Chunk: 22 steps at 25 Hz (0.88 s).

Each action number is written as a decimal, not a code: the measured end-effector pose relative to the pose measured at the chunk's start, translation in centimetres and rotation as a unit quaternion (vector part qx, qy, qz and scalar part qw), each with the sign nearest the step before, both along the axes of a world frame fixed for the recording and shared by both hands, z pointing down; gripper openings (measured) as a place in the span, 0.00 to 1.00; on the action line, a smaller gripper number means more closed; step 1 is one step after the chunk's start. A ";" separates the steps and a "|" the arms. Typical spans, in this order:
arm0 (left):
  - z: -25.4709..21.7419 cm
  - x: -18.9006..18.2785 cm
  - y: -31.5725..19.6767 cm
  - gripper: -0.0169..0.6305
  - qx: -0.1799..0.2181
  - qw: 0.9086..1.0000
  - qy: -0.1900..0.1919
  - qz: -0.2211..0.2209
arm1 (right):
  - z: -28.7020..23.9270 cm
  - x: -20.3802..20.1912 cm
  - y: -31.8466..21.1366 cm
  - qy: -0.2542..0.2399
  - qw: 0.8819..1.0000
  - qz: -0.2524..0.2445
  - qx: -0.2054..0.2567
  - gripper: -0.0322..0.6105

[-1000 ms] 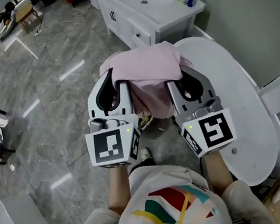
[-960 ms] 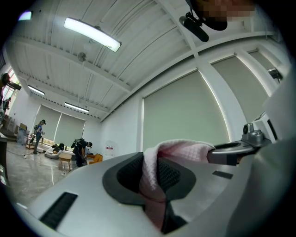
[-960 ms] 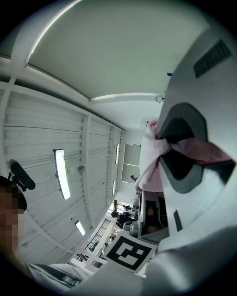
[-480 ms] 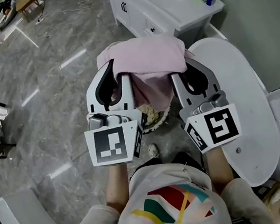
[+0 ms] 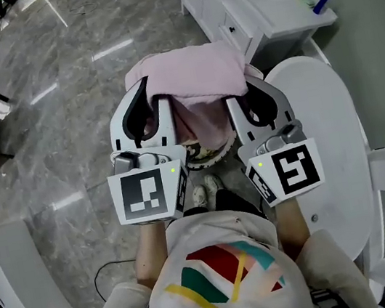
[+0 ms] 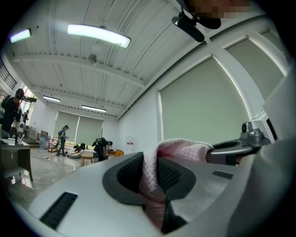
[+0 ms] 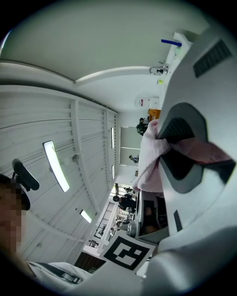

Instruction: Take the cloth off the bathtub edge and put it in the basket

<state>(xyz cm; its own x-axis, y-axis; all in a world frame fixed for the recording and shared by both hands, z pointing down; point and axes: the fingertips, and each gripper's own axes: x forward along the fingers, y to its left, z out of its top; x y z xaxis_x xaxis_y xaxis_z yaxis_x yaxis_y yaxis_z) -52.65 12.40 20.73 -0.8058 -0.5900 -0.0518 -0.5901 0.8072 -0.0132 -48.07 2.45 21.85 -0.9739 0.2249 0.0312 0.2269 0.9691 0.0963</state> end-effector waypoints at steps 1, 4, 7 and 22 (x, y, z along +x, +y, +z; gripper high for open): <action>-0.2 0.1 0.1 0.13 -0.003 1.000 -0.003 -0.006 | -0.1 -0.1 0.1 0.001 1.000 -0.007 -0.003 0.13; -0.7 0.0 -0.1 0.13 -0.001 1.000 -0.008 -0.015 | -0.7 -0.4 -0.2 0.002 1.000 -0.020 -0.001 0.13; -1.0 -0.4 -0.4 0.13 0.001 1.000 -0.008 -0.023 | -1.0 -0.9 -0.6 -0.003 1.000 -0.025 0.002 0.13; 5.0 -4.3 -2.3 0.13 -0.075 0.996 0.033 -0.023 | 6.1 -5.0 -3.0 0.076 0.996 -0.049 0.012 0.13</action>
